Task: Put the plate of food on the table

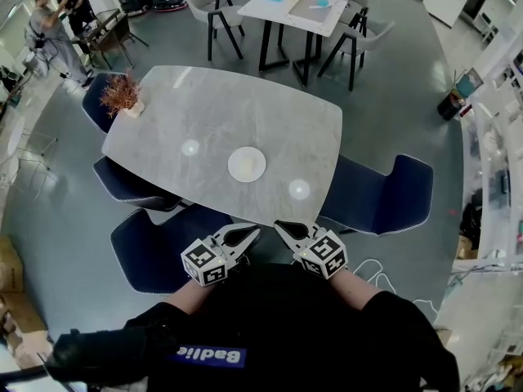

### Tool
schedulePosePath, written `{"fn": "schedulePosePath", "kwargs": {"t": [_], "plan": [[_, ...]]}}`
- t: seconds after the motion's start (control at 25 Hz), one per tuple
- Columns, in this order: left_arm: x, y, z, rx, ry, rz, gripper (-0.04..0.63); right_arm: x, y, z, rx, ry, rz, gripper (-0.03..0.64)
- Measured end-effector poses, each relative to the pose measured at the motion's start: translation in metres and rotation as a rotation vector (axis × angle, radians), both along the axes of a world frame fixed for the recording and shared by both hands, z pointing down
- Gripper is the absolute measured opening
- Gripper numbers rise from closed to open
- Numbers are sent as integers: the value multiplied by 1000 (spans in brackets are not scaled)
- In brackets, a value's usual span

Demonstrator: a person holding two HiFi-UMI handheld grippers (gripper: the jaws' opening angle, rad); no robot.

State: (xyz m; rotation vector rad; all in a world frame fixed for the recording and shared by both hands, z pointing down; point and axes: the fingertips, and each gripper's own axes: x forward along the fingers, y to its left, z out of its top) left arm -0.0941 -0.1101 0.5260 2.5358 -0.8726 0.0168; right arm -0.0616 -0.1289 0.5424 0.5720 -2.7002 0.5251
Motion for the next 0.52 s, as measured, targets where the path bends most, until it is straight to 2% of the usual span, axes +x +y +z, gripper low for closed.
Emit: {"fn": "schedulePosePath", "kwargs": {"t": [0.52], "plan": [[-1,-1,4,-17,-4,-6,9,4,-2,7,4,3,5,11]]}}
